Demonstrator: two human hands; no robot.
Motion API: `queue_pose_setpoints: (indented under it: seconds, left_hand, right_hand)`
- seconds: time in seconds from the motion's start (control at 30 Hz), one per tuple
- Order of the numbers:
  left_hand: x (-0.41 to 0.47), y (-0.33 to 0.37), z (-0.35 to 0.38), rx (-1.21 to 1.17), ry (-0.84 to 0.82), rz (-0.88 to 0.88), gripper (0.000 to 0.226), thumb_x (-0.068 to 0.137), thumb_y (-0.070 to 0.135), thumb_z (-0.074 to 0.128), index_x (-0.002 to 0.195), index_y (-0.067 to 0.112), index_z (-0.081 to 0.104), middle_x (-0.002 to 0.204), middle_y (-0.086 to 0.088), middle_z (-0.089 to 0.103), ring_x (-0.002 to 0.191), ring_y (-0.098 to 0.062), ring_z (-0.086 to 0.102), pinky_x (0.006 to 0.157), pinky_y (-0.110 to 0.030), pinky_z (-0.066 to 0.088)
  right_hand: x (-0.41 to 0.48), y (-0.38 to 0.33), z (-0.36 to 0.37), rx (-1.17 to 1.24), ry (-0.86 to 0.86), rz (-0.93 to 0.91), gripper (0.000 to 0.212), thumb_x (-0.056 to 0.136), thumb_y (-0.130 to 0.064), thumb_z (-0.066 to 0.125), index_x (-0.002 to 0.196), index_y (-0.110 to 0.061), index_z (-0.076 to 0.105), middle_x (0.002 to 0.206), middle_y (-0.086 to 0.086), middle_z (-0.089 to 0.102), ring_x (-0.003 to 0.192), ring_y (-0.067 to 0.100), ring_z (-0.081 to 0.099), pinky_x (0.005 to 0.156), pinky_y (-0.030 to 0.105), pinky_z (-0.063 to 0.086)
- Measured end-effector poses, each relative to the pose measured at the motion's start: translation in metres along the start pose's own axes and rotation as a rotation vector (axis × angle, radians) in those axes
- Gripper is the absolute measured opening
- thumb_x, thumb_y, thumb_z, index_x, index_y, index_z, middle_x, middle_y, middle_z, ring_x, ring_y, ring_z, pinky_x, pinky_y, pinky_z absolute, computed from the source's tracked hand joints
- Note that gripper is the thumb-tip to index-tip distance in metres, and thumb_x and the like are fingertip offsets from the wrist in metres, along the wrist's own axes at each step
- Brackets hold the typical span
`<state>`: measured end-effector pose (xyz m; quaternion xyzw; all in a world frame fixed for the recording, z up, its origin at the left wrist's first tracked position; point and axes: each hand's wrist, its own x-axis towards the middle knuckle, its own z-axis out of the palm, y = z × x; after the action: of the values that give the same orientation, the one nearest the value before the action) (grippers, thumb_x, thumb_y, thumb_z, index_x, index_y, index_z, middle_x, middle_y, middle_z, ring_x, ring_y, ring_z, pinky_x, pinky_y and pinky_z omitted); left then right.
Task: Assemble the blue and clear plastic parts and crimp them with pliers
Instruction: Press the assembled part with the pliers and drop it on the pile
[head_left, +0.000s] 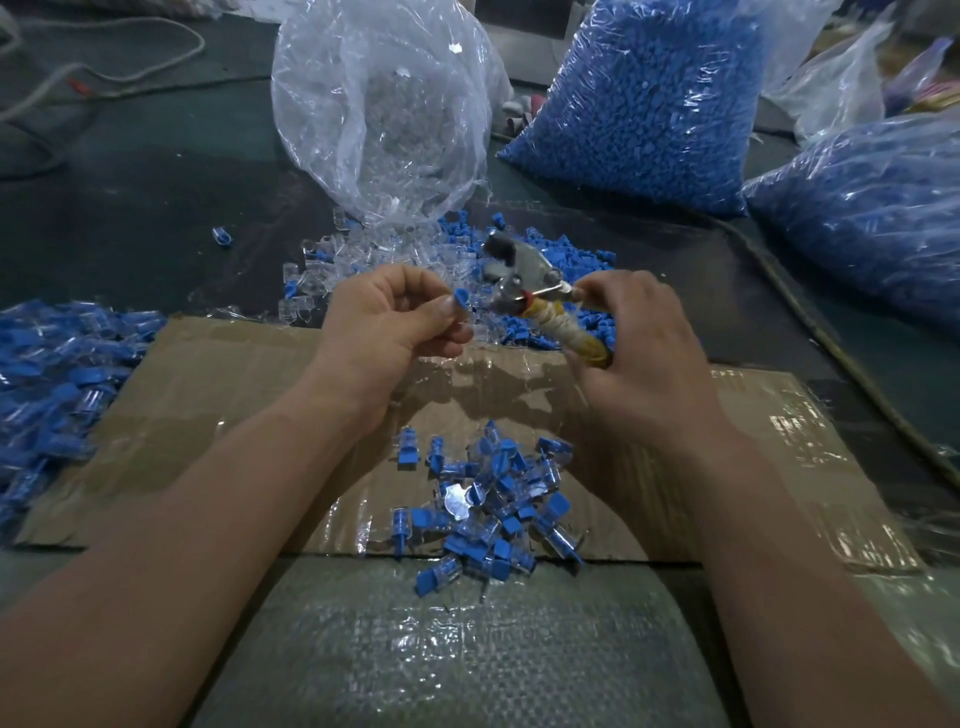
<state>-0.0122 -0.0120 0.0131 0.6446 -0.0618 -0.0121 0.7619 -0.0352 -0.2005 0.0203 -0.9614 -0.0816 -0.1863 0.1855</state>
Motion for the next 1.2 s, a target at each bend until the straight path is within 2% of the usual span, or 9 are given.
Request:
queue_pose_setpoints:
  seconds: [0.17,0.33,0.47,0.63,0.7,0.8,0.97,1.1,1.2]
  left_hand:
    - [0.002,-0.002,-0.001,-0.006,0.012,0.037,0.017,0.084,-0.008,0.053,0.076,0.008,0.056,0.063,0.001,0.066,0.058,-0.010,0.064,0.053,-0.017,0.051]
    - [0.002,-0.003,-0.002,-0.006,-0.003,0.079,0.018,0.084,-0.007,0.053,0.077,0.009,0.056,0.063,0.002,0.068,0.059,-0.009,0.065,0.055,-0.016,0.051]
    - [0.002,-0.004,-0.001,-0.013,-0.016,0.101,0.018,0.083,-0.008,0.054,0.077,0.008,0.056,0.063,0.002,0.067,0.059,-0.009,0.064,0.055,-0.017,0.051]
    - [0.001,-0.003,0.000,-0.008,-0.034,0.124,0.017,0.083,-0.008,0.054,0.078,0.008,0.057,0.062,0.003,0.067,0.059,-0.009,0.064,0.056,-0.018,0.052]
    - [0.000,-0.003,0.000,-0.004,-0.038,0.133,0.017,0.082,-0.008,0.054,0.078,0.008,0.057,0.062,0.003,0.067,0.060,-0.009,0.064,0.056,-0.017,0.051]
    - [-0.001,-0.003,0.002,0.004,-0.033,0.150,0.017,0.082,-0.007,0.055,0.078,0.009,0.056,0.061,0.005,0.066,0.059,-0.008,0.064,0.056,-0.017,0.051]
    - [-0.002,-0.004,0.003,0.062,-0.001,0.188,0.017,0.081,-0.005,0.057,0.077,0.012,0.056,0.061,0.006,0.066,0.058,-0.006,0.063,0.057,-0.018,0.052]
    - [-0.003,-0.004,0.004,0.084,0.022,0.196,0.017,0.082,-0.005,0.057,0.077,0.011,0.056,0.070,-0.003,0.064,0.059,-0.008,0.063,0.057,-0.018,0.052]
    - [-0.003,-0.004,0.004,0.077,0.033,0.187,0.017,0.083,-0.005,0.057,0.077,0.011,0.056,0.071,-0.005,0.063,0.059,-0.008,0.063,0.056,-0.018,0.052]
  right_hand:
    - [-0.001,-0.006,0.004,0.014,-0.101,-0.020,0.041,0.078,-0.012,0.064,0.116,-0.014,0.050,0.107,0.001,0.048,0.103,0.021,0.043,0.088,0.032,0.034]
    - [0.000,-0.005,0.005,0.042,-0.144,0.000,0.041,0.078,-0.012,0.064,0.116,-0.016,0.048,0.103,-0.006,0.040,0.103,0.016,0.040,0.084,0.024,0.027]
    - [0.001,-0.003,0.007,0.055,-0.178,0.016,0.039,0.080,-0.017,0.065,0.115,-0.019,0.048,0.103,-0.009,0.039,0.101,0.012,0.039,0.081,0.024,0.027]
    - [0.000,-0.003,0.006,0.061,-0.231,0.012,0.036,0.082,-0.024,0.065,0.114,-0.021,0.048,0.099,-0.009,0.040,0.092,0.007,0.035,0.075,0.022,0.024]
    - [0.001,-0.004,0.005,0.065,-0.230,0.010,0.033,0.082,-0.026,0.064,0.112,-0.021,0.049,0.092,-0.009,0.041,0.086,0.008,0.037,0.066,0.023,0.026]
    - [0.001,-0.006,0.003,0.092,-0.223,0.008,0.027,0.081,-0.022,0.065,0.104,-0.023,0.051,0.081,-0.015,0.040,0.075,0.005,0.038,0.062,0.015,0.027]
    - [0.002,-0.011,0.002,0.098,-0.213,0.011,0.022,0.079,-0.014,0.066,0.096,-0.019,0.053,0.082,-0.005,0.051,0.079,0.016,0.048,0.065,0.026,0.037]
    - [0.002,-0.013,0.001,0.079,-0.207,0.010,0.021,0.079,-0.013,0.066,0.092,-0.021,0.051,0.074,-0.013,0.046,0.075,0.014,0.048,0.058,0.023,0.035]
    - [0.002,-0.013,0.002,0.084,-0.206,0.013,0.019,0.080,-0.013,0.066,0.092,-0.020,0.053,0.076,-0.009,0.049,0.075,0.014,0.049,0.059,0.024,0.036]
